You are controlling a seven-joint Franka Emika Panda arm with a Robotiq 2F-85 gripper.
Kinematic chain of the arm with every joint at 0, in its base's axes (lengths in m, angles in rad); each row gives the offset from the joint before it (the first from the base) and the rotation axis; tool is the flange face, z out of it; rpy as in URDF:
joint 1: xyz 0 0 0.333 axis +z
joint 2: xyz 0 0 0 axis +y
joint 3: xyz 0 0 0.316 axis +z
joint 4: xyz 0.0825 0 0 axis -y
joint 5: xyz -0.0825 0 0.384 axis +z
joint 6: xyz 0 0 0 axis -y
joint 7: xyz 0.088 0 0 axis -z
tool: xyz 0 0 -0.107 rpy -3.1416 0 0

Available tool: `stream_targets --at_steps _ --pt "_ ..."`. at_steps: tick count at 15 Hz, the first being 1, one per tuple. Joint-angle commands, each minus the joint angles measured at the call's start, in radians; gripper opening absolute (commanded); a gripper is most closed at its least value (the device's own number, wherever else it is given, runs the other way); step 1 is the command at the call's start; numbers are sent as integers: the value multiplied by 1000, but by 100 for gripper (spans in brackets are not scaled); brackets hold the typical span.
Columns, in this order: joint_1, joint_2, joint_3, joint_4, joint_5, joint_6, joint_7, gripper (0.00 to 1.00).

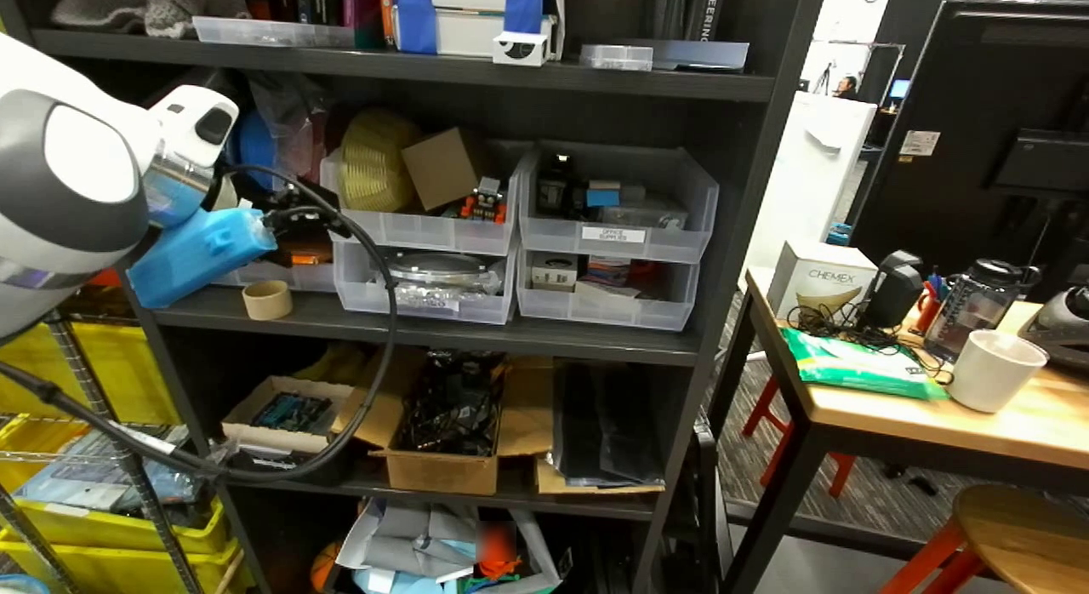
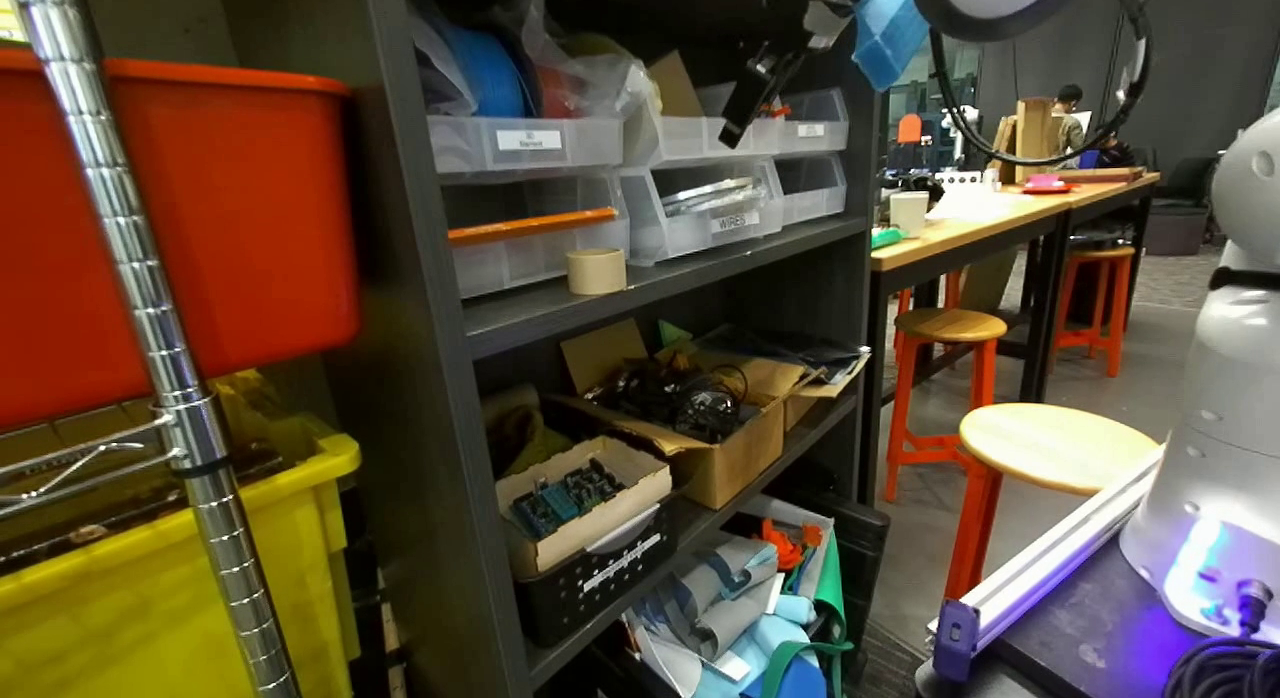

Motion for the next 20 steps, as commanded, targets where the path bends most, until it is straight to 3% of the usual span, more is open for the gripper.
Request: stream_targets --at_steps 1,10,20 --pt "112 36 -48 2 3 -34 -87 100" --pt "264 155 -63 2 -14 -25 -227 100" --pt "358 250 -66 17 -54 -19 -378 100"
